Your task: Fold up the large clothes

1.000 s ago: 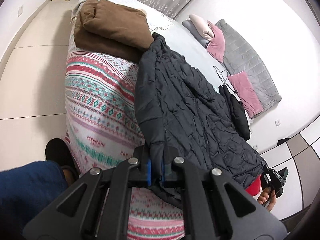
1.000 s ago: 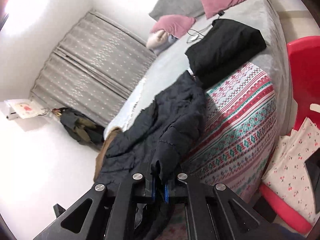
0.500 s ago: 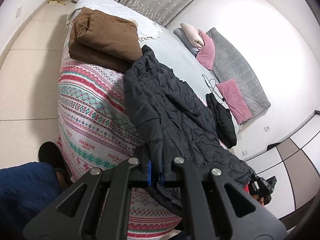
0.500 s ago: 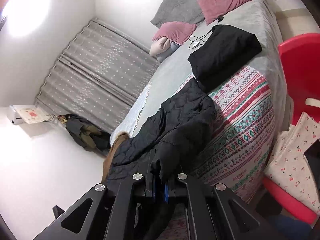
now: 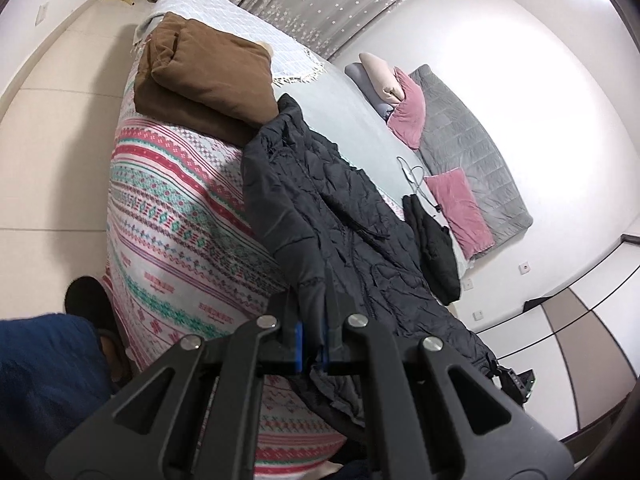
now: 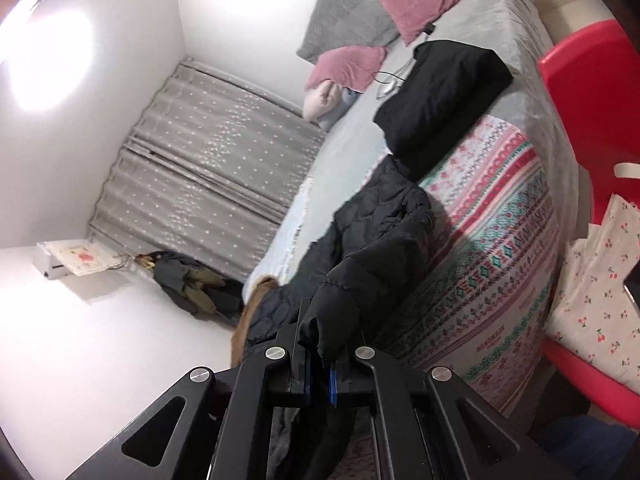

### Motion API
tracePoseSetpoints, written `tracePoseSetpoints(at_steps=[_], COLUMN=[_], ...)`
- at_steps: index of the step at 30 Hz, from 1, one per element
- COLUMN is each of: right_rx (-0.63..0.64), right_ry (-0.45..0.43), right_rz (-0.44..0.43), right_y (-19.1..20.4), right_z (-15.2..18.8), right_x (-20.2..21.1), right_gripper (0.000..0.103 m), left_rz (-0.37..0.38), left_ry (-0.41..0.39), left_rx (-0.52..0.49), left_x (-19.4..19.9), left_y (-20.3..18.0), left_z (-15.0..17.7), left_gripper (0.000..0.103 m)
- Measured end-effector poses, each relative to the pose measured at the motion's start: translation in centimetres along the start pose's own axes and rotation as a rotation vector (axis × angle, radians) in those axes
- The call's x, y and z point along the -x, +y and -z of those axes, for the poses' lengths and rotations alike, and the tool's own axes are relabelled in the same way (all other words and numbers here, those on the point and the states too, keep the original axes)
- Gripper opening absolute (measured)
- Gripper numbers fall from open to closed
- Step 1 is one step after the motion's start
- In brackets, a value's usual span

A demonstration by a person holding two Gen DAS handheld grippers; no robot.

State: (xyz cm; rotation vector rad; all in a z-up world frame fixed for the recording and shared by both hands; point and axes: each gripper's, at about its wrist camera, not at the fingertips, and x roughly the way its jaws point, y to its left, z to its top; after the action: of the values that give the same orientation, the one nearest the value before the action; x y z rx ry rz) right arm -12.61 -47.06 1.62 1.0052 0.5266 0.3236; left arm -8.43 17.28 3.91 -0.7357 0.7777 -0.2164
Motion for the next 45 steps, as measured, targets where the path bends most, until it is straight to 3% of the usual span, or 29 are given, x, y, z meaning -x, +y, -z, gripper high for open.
tracePoseSetpoints(at_steps=[5, 9, 18, 23, 28, 34, 45], right_rx=[0.022, 0.013, -0.060, -0.044, 0.011, 0.013, -0.081], right_ry=[-0.017, -0.051, -0.068, -0.073, -0.073, -0.058, -0.023], right_rz=[-0.077, -0.103, -0.076, -0.057, -0.039, 0.016, 0.118], right_y=[1.4, 1.7, -0.2, 1.3, 3.6, 5.3, 2.6], right_z=[-0.4, -1.0, -2.0, -3.5, -6.2, -10.6, -16.8], right_x=[1.7, 2.8, 2.4, 1.3, -1.5, -6.9, -17.6], right_gripper=[0.005, 0.005, 0.005, 0.005, 0.005, 0.005, 0.005], left_rz=[0.067, 0.065, 0.097, 0.086, 0.036, -0.034, -0.180], left_ry=[0.006, -0.028, -0.037, -0.048, -0.066, -0.071, -0.066], left_rx=[0.035, 0.031, 0.041, 0.009, -0.040, -0.022, 0.110], left_x=[2.6, 3.7, 0.8, -0.1, -2.5, -7.2, -17.3], left_y=[-1.2, -2.5, -3.6, -4.9, -6.8, -8.6, -8.0], left_z=[0.8, 0.7, -2.5, -4.7, -8.2, -13.5, -20.1], left_gripper=[0.007, 0.007, 0.007, 0.007, 0.007, 0.007, 0.007])
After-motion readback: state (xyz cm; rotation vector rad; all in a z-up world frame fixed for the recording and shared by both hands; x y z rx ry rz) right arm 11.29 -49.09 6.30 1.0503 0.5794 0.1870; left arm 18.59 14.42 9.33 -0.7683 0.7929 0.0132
